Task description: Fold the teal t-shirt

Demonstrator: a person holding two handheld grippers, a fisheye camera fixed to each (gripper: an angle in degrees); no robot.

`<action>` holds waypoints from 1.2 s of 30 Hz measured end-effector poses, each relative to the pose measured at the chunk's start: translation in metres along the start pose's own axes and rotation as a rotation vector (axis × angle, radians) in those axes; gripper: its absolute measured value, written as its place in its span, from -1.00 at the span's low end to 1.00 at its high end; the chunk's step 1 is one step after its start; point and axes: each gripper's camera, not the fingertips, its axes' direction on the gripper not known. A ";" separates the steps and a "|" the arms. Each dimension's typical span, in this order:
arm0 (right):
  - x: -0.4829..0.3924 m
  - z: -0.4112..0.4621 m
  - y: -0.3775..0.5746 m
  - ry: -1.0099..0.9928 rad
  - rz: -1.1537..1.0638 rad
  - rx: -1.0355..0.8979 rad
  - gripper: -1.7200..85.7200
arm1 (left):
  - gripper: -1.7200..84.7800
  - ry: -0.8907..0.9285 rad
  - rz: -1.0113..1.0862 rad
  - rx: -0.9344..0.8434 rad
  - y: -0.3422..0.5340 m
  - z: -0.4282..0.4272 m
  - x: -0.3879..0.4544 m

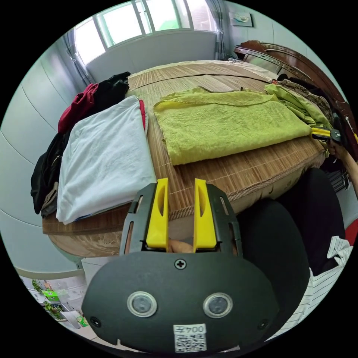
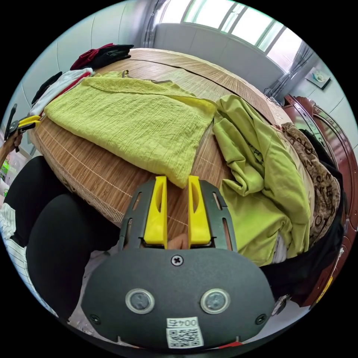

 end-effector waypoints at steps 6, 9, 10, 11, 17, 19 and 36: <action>0.002 -0.006 0.000 -0.016 0.033 0.008 -0.97 | -0.70 -0.021 0.089 0.041 -0.012 -0.007 0.010; 0.000 -0.009 0.003 -0.014 0.025 0.000 -0.98 | -0.70 -0.048 0.068 0.019 -0.017 0.002 0.000; 0.000 -0.010 0.004 -0.013 0.022 -0.005 -0.98 | -0.70 -0.039 0.049 0.012 -0.019 0.006 -0.007; 0.000 -0.010 0.004 -0.011 0.021 -0.008 -0.98 | -0.71 -0.018 0.039 0.009 -0.020 0.007 -0.013; 0.002 -0.014 0.005 -0.008 0.040 -0.021 -0.98 | -0.80 0.031 0.108 0.009 -0.037 0.014 -0.031; 0.004 -0.016 0.006 -0.010 0.054 -0.025 -0.98 | -0.85 0.043 0.109 0.011 -0.041 0.012 -0.036; 0.037 -0.044 0.081 0.005 0.090 -0.132 -0.86 | -0.83 0.195 0.069 -0.051 -0.002 -0.027 -0.121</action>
